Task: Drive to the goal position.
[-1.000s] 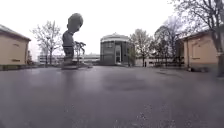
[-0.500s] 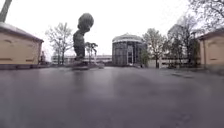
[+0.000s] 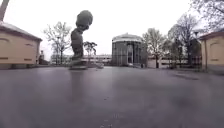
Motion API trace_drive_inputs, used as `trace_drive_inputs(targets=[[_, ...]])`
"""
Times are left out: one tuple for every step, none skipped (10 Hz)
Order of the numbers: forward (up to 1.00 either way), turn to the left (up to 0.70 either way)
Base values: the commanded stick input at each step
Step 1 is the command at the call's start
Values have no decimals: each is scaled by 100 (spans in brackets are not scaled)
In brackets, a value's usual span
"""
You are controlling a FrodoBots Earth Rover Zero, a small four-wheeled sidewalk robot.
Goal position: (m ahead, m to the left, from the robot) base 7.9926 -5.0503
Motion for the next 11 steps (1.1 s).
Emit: trace_drive_inputs(targets=[[100, 0], [100, 0], [100, 0], [100, 0], [100, 0], [100, 0], [100, 0], [100, 0], [100, 0], [100, 0], [100, 0]])
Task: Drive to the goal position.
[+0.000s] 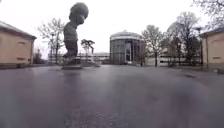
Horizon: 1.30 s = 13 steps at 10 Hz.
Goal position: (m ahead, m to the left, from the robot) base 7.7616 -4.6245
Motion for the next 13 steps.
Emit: trace_drive_inputs(targets=[[100, 0], [100, 0], [100, 0], [100, 0], [100, 0], [100, 0], [100, 0], [100, 0], [100, 0], [100, 0], [100, 0], [100, 0], [100, 0]])
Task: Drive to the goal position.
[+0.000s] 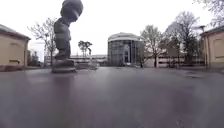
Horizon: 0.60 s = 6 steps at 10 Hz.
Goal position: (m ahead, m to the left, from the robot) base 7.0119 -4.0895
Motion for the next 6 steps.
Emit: trace_drive_inputs(targets=[[100, 0], [100, 0], [100, 0], [100, 0], [100, 0], [100, 0]])
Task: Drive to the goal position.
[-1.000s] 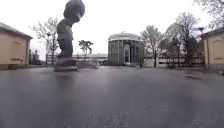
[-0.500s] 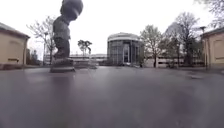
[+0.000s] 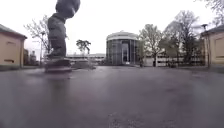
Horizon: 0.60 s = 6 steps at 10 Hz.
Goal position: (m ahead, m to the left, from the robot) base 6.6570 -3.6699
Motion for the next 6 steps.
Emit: trace_drive_inputs(targets=[[100, 0], [100, 0], [100, 0], [100, 0], [100, 0], [100, 0]])
